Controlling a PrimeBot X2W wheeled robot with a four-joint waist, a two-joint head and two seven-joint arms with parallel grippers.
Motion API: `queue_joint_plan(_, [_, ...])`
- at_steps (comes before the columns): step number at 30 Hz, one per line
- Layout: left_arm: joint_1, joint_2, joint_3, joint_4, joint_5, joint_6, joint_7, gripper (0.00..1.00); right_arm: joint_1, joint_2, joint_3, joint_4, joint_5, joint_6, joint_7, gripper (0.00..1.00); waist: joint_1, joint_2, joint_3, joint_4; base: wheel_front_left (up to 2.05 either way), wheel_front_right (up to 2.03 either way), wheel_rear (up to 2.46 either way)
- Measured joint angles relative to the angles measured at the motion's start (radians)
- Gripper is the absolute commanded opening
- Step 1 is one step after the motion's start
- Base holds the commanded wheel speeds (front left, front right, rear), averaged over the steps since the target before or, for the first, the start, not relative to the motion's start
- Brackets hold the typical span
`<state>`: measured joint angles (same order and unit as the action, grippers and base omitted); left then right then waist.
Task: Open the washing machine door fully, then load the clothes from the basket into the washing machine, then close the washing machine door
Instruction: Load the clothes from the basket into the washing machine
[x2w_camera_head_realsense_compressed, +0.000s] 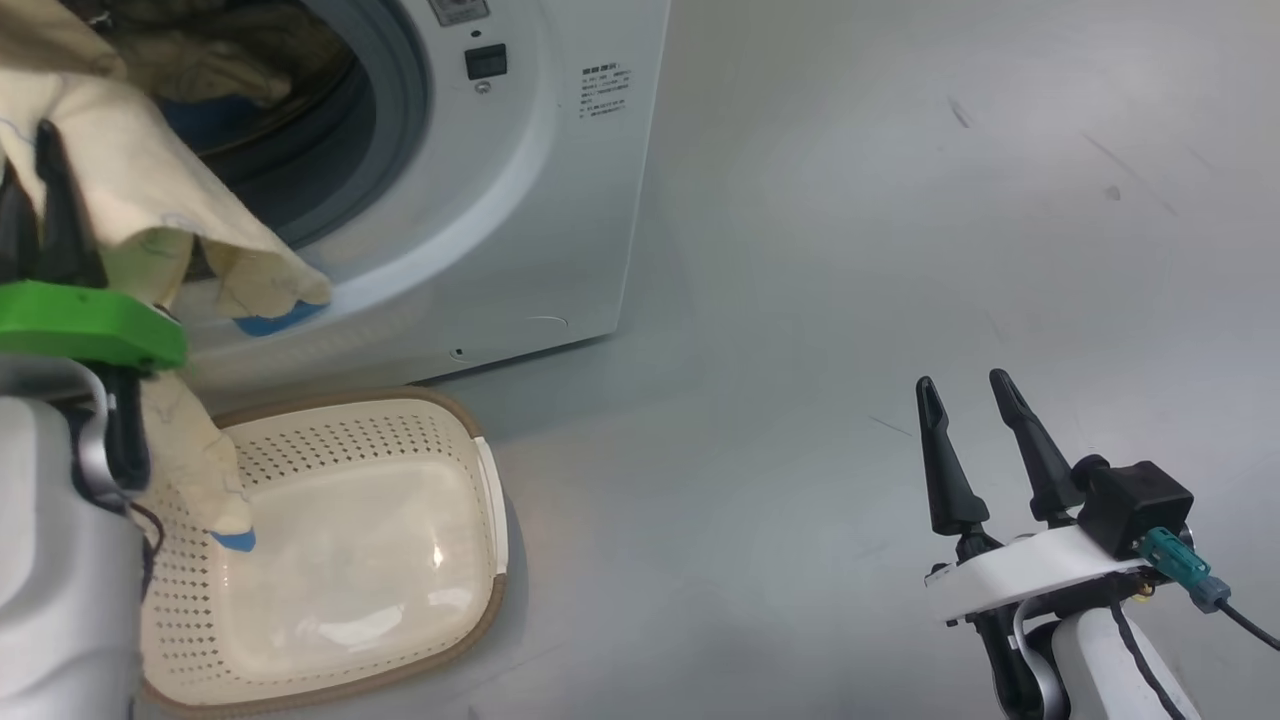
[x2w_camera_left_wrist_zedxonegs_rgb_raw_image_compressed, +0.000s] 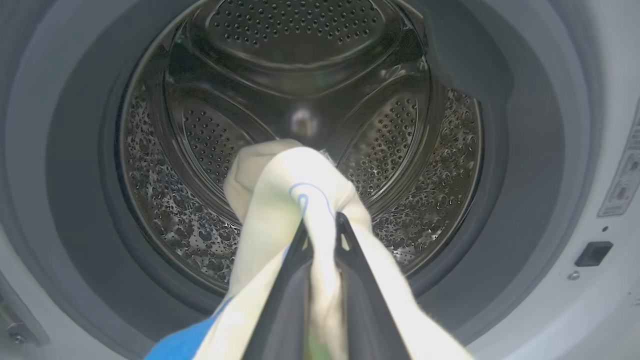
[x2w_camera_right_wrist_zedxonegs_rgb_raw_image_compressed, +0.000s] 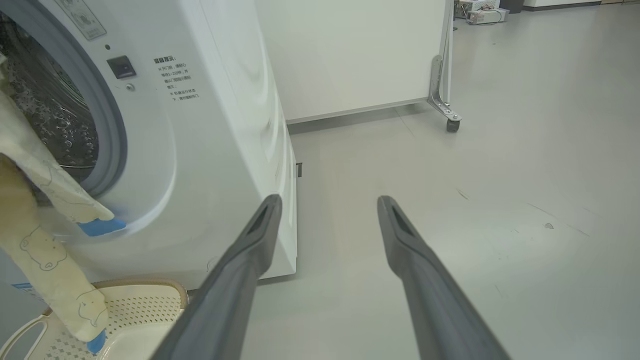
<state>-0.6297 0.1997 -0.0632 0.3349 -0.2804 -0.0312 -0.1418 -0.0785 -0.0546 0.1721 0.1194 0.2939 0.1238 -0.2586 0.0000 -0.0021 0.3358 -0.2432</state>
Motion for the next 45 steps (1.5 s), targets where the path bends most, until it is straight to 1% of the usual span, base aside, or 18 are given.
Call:
queue_joint_plan(6, [-0.110,0.036,0.013,0.050,0.014,0.001,0.030,0.00,-0.014,0.005,0.016,0.000,0.006,0.000,0.000,1.00,0.0000,0.0000,0.057,-0.039,0.00,0.00,0.00])
queue_joint_plan(10, [-0.179,0.066,0.033,0.095,0.016,0.001,0.046,0.00,-0.021,0.006,0.049,0.001,0.007,0.000,0.000,1.00,0.0001,0.0000,0.102,-0.060,0.00,0.00,0.00])
queue_joint_plan(13, [-0.240,0.078,0.073,0.123,-0.021,0.000,0.049,0.00,-0.044,0.008,0.072,0.000,0.007,0.000,0.000,1.00,0.0001,0.0000,0.137,-0.078,0.00,0.00,0.00])
queue_joint_plan(15, [-0.283,0.088,0.091,0.134,-0.041,-0.011,0.049,0.00,-0.062,0.009,0.087,0.000,0.010,0.000,0.000,1.00,0.0001,0.0000,0.161,-0.090,0.00,0.00,0.00])
queue_joint_plan(20, [-0.372,0.127,0.098,0.157,-0.045,-0.029,0.034,0.00,-0.086,0.010,0.101,-0.001,0.013,0.000,0.000,1.00,0.0001,0.0000,0.218,-0.124,0.00,0.00,0.00])
queue_joint_plan(27, [-0.505,0.132,0.069,0.174,-0.025,-0.047,-0.022,0.00,-0.106,0.010,0.098,-0.003,0.013,0.000,0.000,1.00,0.0001,0.0000,0.292,-0.158,0.00,0.00,0.00])
queue_joint_plan(33, [-0.542,0.153,0.067,0.213,0.012,-0.049,-0.088,0.00,-0.131,0.013,0.106,-0.001,0.013,0.000,0.000,1.00,0.0002,0.0000,0.331,-0.178,0.00,0.00,0.00])
queue_joint_plan(39, [-0.556,0.165,0.062,0.313,0.036,-0.043,-0.088,0.00,-0.132,0.013,0.108,0.012,0.014,0.000,0.000,1.00,0.0002,0.0000,0.334,-0.184,0.00,0.00,0.00])
queue_joint_plan(42, [-0.554,0.165,0.060,0.365,0.044,-0.025,-0.087,0.00,-0.132,0.014,0.107,0.019,0.015,0.000,0.000,1.00,0.0001,0.0000,0.323,-0.181,0.00,0.00,0.00])
queue_joint_plan(44, [-0.555,0.165,0.055,0.388,0.048,-0.017,-0.087,0.19,-0.132,0.014,0.106,0.020,0.015,0.000,0.000,1.00,0.0001,0.0000,0.315,-0.179,0.00,0.00,0.00])
queue_joint_plan(45, [-0.555,0.164,0.049,0.399,0.052,-0.017,-0.087,0.31,-0.132,0.014,0.105,0.020,0.015,0.000,0.000,1.00,0.0001,0.0000,0.311,-0.178,0.00,0.00,0.00])
